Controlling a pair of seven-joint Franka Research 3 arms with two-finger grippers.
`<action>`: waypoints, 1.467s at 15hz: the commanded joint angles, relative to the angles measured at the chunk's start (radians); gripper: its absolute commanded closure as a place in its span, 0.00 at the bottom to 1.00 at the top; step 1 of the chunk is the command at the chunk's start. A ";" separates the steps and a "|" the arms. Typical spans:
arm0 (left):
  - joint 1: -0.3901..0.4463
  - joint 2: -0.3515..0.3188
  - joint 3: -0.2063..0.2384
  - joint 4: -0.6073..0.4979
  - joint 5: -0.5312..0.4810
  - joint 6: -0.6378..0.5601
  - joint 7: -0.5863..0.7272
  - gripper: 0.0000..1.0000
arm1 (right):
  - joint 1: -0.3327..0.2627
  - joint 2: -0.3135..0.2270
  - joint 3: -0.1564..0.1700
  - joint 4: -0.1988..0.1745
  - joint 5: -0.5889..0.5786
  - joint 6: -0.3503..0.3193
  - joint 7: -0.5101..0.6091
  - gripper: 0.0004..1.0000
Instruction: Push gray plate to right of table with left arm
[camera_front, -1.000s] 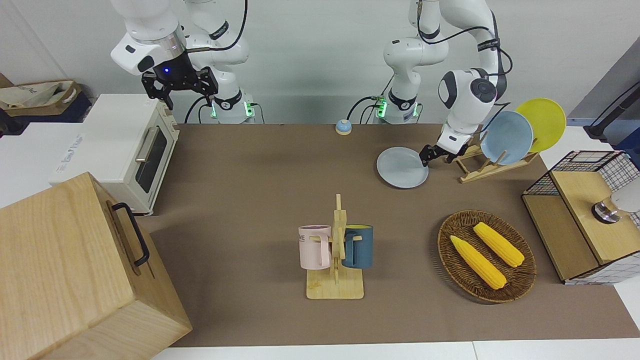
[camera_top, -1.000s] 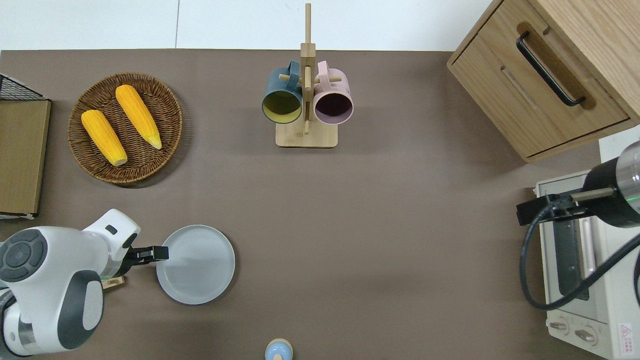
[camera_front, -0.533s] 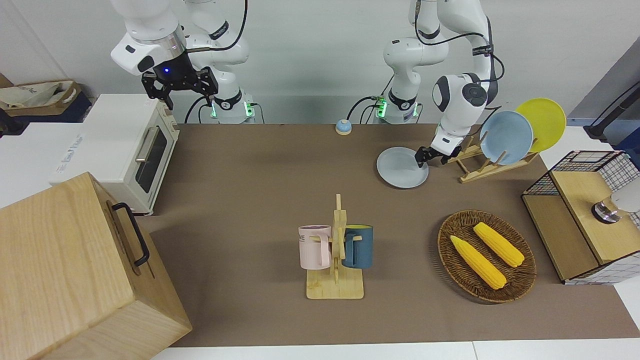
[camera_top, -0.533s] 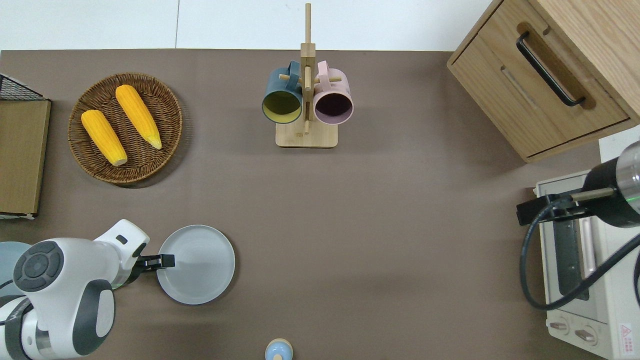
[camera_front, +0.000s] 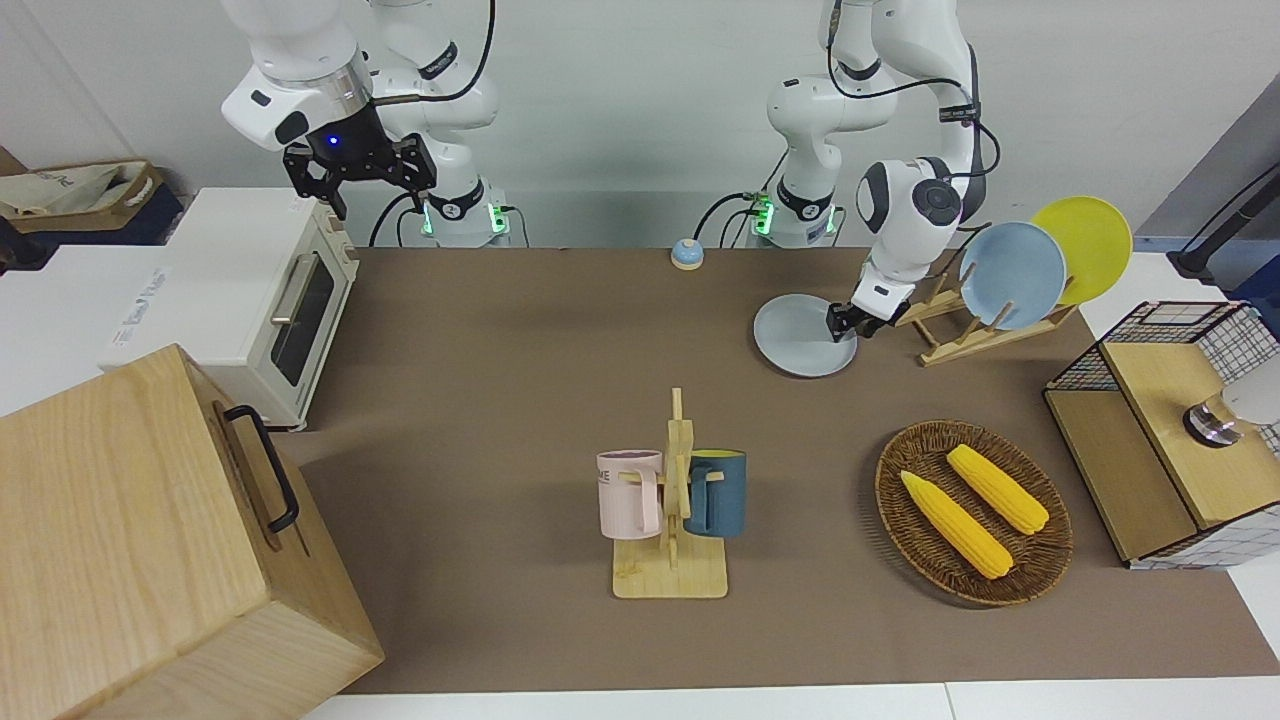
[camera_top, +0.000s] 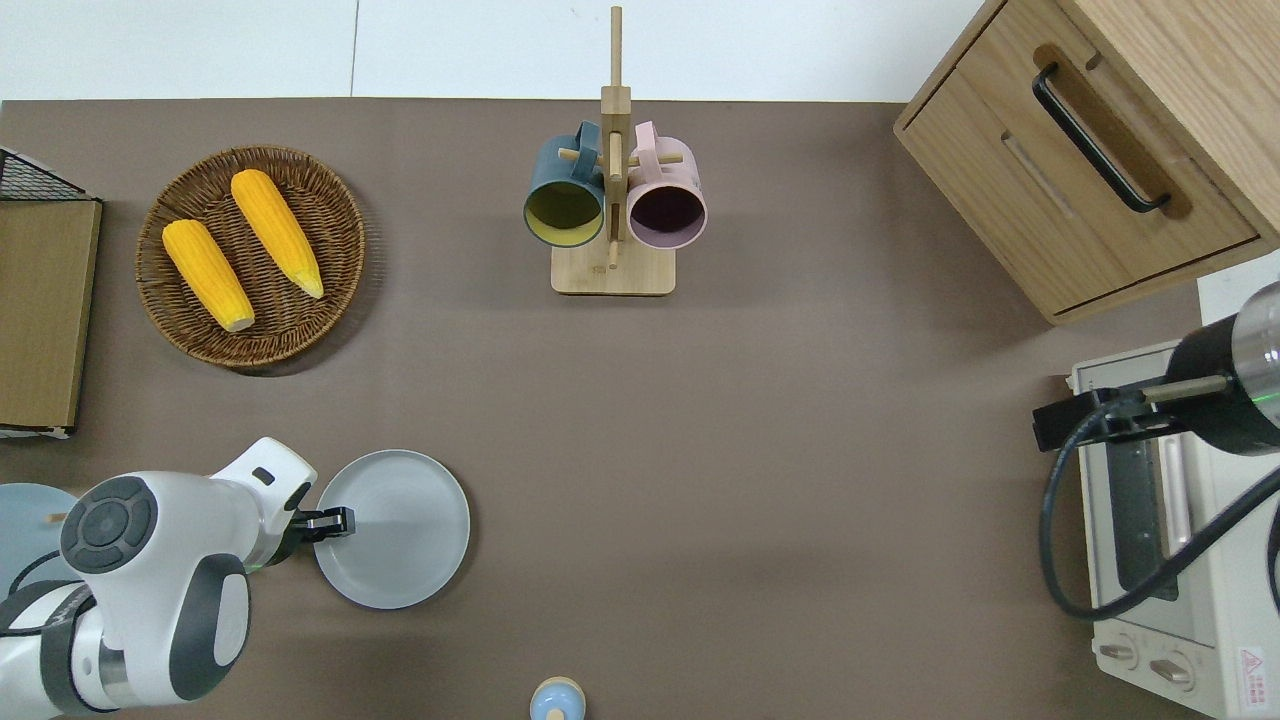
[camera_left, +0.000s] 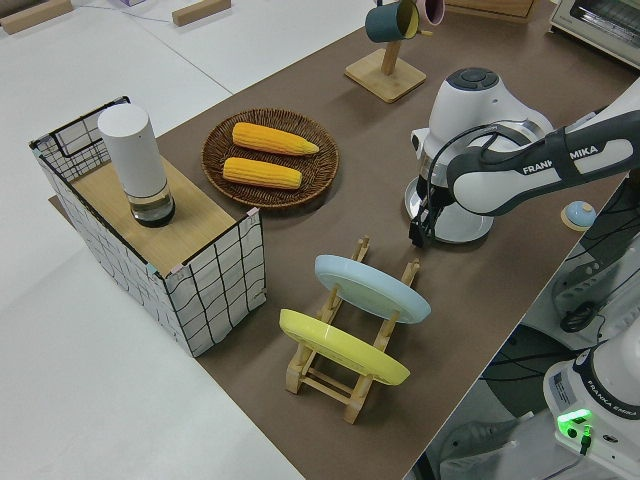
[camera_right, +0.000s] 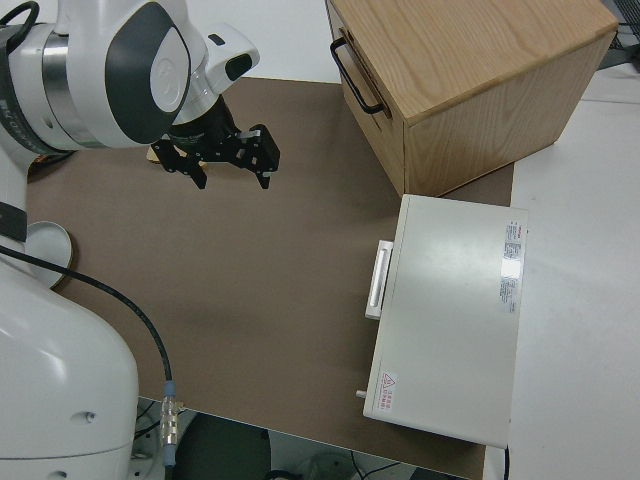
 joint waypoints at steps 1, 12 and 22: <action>-0.014 -0.007 -0.003 -0.015 -0.015 0.012 -0.033 0.99 | -0.020 -0.002 0.016 0.009 0.004 -0.016 0.012 0.02; -0.031 0.016 -0.009 -0.002 -0.013 0.015 -0.063 1.00 | -0.019 -0.002 0.016 0.009 0.004 -0.016 0.012 0.02; -0.196 0.096 -0.070 0.071 -0.013 0.012 -0.390 1.00 | -0.019 -0.002 0.016 0.009 0.004 -0.016 0.012 0.02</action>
